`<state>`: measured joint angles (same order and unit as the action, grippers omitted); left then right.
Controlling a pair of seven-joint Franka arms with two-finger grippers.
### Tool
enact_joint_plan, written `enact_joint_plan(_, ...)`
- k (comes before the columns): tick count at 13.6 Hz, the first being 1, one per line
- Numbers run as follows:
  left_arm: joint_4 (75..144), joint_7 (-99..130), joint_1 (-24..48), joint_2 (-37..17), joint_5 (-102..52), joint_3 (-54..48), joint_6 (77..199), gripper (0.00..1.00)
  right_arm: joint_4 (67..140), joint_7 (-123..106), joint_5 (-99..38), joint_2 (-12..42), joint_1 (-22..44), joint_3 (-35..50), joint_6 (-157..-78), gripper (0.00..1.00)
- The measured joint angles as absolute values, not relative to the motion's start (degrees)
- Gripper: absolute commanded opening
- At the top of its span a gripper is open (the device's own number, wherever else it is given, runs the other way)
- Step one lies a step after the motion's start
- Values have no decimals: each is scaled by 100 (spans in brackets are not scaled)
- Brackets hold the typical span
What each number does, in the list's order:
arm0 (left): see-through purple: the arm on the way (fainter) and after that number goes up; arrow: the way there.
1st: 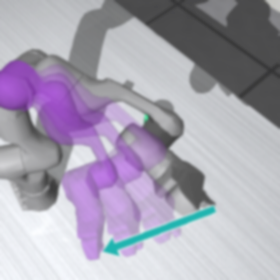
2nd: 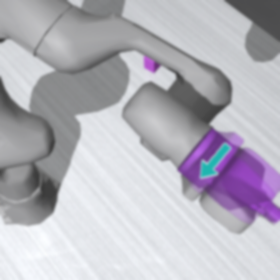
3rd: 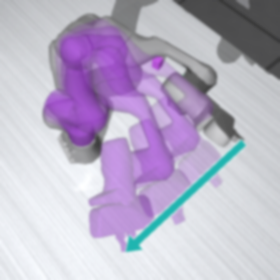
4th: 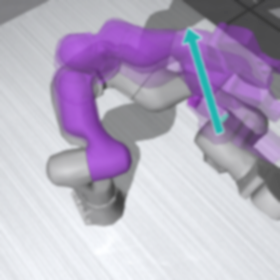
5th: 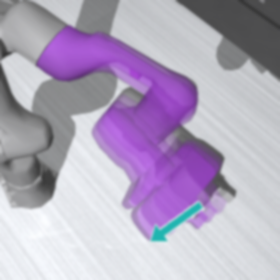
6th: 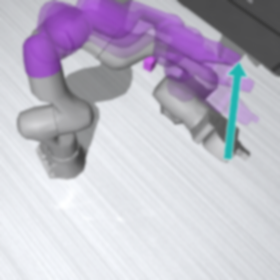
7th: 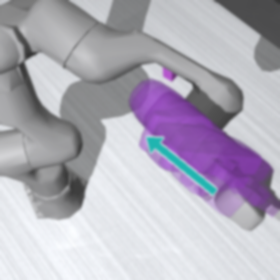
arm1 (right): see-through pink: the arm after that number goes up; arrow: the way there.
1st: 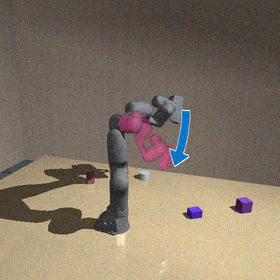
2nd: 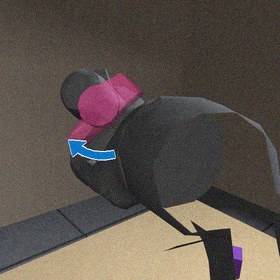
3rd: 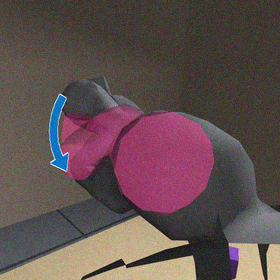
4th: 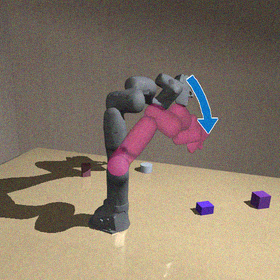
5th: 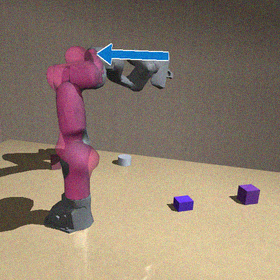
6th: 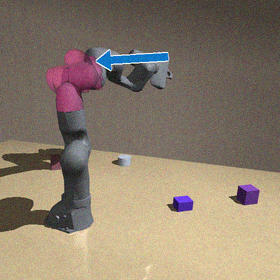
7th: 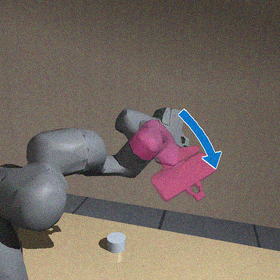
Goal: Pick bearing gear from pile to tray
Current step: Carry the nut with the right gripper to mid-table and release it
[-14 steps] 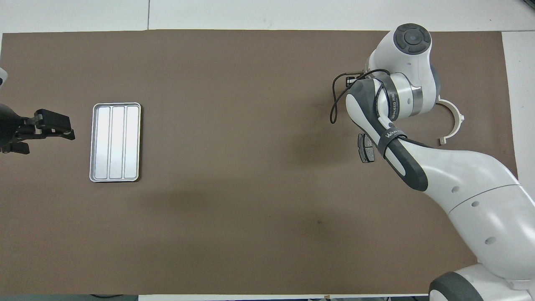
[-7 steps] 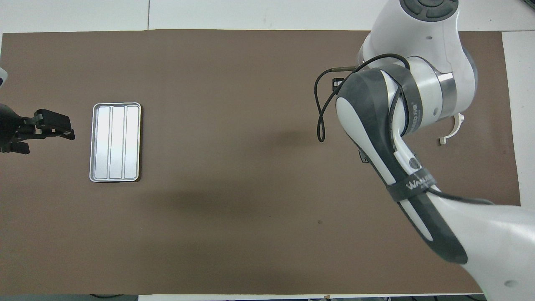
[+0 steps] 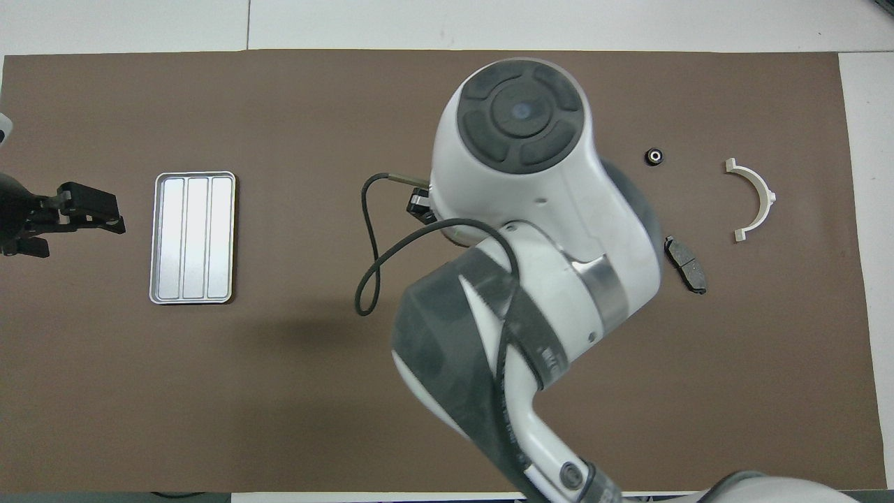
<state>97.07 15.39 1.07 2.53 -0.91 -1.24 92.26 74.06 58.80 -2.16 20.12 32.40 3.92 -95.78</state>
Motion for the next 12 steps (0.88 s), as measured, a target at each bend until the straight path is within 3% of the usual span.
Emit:
enact_joint_plan(7,9707,1539,107,253,-91,-124,9226,100,7825,7110,-223,2662,3892,390,-10773,0)
enact_joint_plan(12,9707,1539,107,253,-91,-124,9226,100,7926,7658,153,3560,4220,380,-11709,0)
